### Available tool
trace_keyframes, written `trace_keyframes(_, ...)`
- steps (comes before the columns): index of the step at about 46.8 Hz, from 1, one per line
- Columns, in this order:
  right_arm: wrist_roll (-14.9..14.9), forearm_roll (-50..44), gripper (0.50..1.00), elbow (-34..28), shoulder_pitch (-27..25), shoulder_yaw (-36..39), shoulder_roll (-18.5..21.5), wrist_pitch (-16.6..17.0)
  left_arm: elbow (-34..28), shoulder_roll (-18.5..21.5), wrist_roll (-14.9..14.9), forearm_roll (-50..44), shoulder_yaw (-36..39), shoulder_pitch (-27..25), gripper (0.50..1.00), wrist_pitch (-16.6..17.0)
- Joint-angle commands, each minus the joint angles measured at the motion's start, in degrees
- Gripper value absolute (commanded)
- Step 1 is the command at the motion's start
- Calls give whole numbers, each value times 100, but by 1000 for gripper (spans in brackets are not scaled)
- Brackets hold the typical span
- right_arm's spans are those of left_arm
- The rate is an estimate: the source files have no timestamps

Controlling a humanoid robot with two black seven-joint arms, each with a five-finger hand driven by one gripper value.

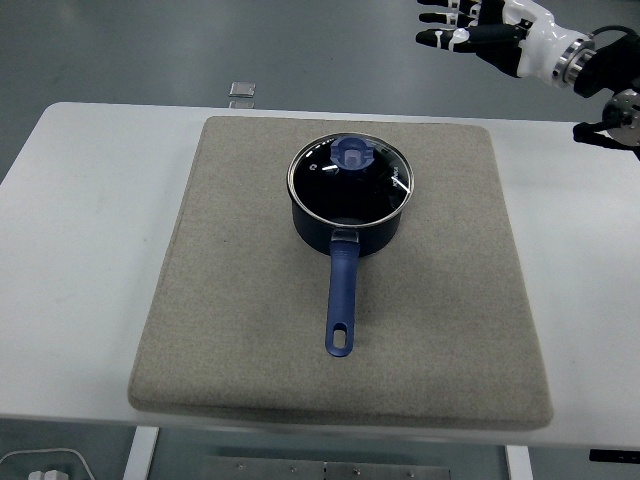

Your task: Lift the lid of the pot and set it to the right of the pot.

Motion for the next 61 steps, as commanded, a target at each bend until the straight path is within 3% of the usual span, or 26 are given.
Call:
trace_keyframes(1, 2, -476, 928, 280, 112, -51, -23, 7, 2, 0, -1, 1, 0, -1, 1000, 2)
trace_keyframes(23, 222, -3051, 928, 1071, 815, -1018, -225, 235, -6, 0, 8, 1, 0, -1, 1000, -7)
trace_keyframes(34, 222, -3878, 928, 1142, 1070, -1150, -102, 385, -6, 0, -1, 1, 0, -1, 1000, 2)
trace_keyframes(47, 344, -4704, 928, 1150, 1465, -1502, 390, 368, -6, 0, -1, 1, 0, -1, 1000, -7)
trace_keyframes(61, 397, -5144, 928, 1194, 1624, -1959, 460, 385, 2, 0, -1, 1, 0, -1, 1000, -7)
